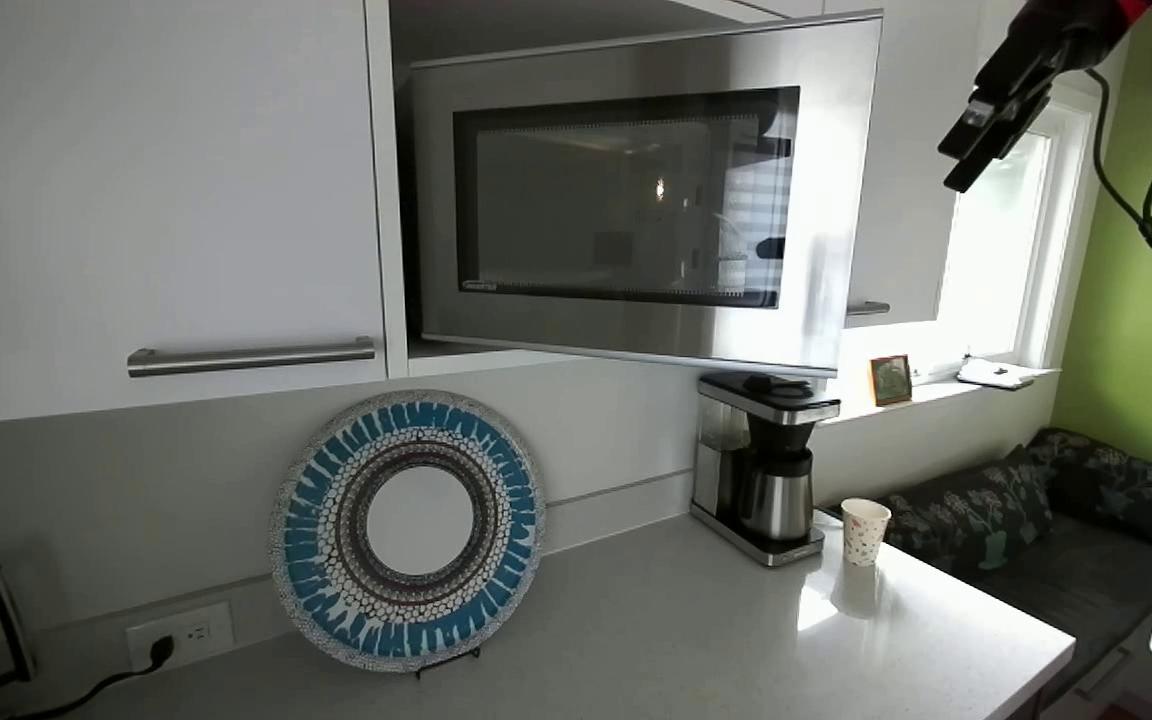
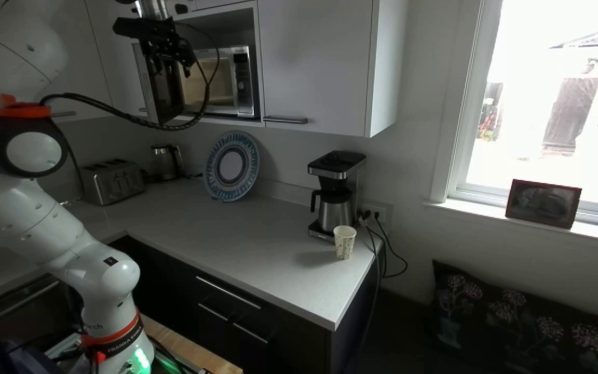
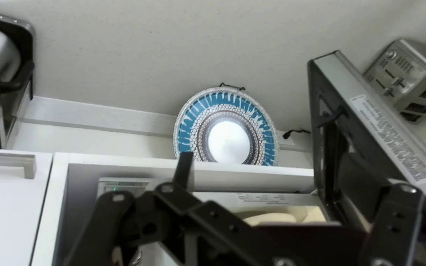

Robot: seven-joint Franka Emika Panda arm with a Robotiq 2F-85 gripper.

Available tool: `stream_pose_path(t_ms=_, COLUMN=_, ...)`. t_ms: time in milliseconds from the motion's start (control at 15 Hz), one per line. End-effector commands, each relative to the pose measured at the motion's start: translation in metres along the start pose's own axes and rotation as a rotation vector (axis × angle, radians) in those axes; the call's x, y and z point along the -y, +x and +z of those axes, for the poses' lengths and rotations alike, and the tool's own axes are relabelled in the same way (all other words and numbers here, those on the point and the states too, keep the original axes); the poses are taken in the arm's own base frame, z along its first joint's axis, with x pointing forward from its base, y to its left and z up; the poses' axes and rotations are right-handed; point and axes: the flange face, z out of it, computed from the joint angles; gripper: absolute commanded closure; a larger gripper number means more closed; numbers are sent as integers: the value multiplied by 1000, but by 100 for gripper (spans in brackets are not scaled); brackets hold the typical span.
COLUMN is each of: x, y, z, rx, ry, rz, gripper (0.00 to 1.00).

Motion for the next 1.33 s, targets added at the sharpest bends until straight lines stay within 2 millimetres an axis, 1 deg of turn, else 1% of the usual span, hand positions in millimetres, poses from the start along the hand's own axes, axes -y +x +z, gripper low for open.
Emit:
stream_pose_path(t_ms=0, x=-30, y=8, z=21, rx=-125, ry=12, rz=81, gripper=0)
stream_pose_path(t_ms=133, x=-48, y=18, z=42, rx=-217, ry=48, rz=173, gripper=0)
stream_pose_path(t_ms=267, x=-62, y=28, z=66, rx=-278, ry=109, rz=245, gripper=0)
stream_pose_path(t_ms=400, x=-68, y=36, z=90, rx=-306, ry=171, rz=328, gripper=0)
stream_pose_path(t_ms=533, x=-67, y=41, z=108, rx=-319, ry=265, rz=385, gripper=0)
stream_pose_path(t_ms=600, x=-72, y=49, z=97, rx=-307, ry=188, rz=323, gripper=0)
stream_pose_path(t_ms=667, x=-73, y=50, z=104, rx=-303, ry=196, rz=329, gripper=0)
stream_pose_path(t_ms=733, x=-73, y=51, z=104, rx=-302, ry=195, rz=329, gripper=0)
stream_pose_path(t_ms=1067, x=-72, y=51, z=98, rx=-314, ry=193, rz=324, gripper=0)
stream_pose_path(t_ms=1267, x=-74, y=64, z=129, rx=-297, ry=251, rz=395, gripper=0)
